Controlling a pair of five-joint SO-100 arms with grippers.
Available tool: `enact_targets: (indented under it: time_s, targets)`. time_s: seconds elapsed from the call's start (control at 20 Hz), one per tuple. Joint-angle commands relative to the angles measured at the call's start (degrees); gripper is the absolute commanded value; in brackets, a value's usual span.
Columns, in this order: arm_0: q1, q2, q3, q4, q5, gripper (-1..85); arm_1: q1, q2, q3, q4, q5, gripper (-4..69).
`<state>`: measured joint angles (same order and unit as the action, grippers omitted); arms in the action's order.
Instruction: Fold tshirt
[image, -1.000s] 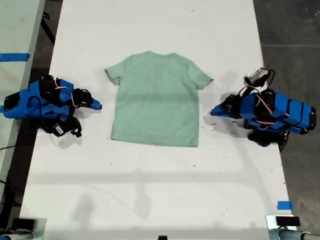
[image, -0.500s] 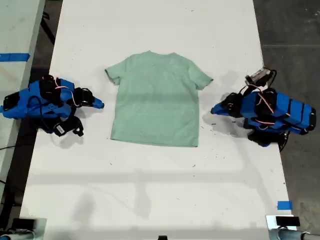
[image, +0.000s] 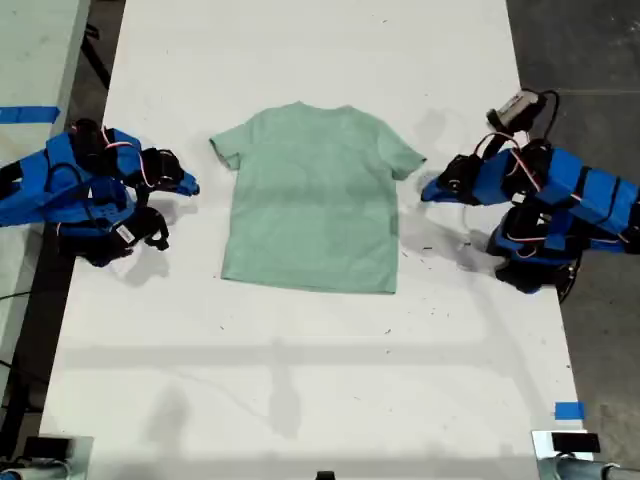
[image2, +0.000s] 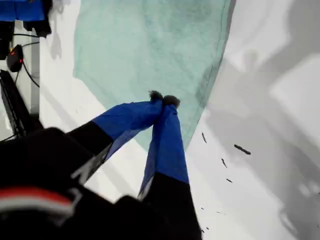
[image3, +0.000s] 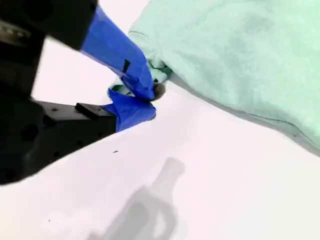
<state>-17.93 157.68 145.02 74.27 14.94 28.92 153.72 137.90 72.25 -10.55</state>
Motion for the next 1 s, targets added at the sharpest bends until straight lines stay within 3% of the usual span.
enact_targets:
  time_s: [0.0, 0.4, 0.8, 0.85, 0.95]
  targets:
    - [-4.5, -6.3, -12.0, 5.2, 4.1, 0.0, 4.1, -7.0, -11.2, 2.6, -5.7, -0.9]
    - [-22.2, -32.9, -40.0, 17.1, 20.1, 0.0, 16.2, -31.6, -38.0, 10.9, -20.9, -1.0]
    - [-31.6, -50.0, -53.2, 19.0, 26.7, 0.0, 24.5, -48.3, -58.0, 16.0, -29.3, -0.6]
    - [-31.6, -50.4, -53.3, 18.7, 26.7, 0.0, 25.0, -49.5, -59.2, 16.5, -30.1, 2.7]
    - [-31.6, -50.7, -53.3, 18.6, 26.7, 0.0, 26.0, -51.3, -59.4, 16.7, -32.1, 21.0]
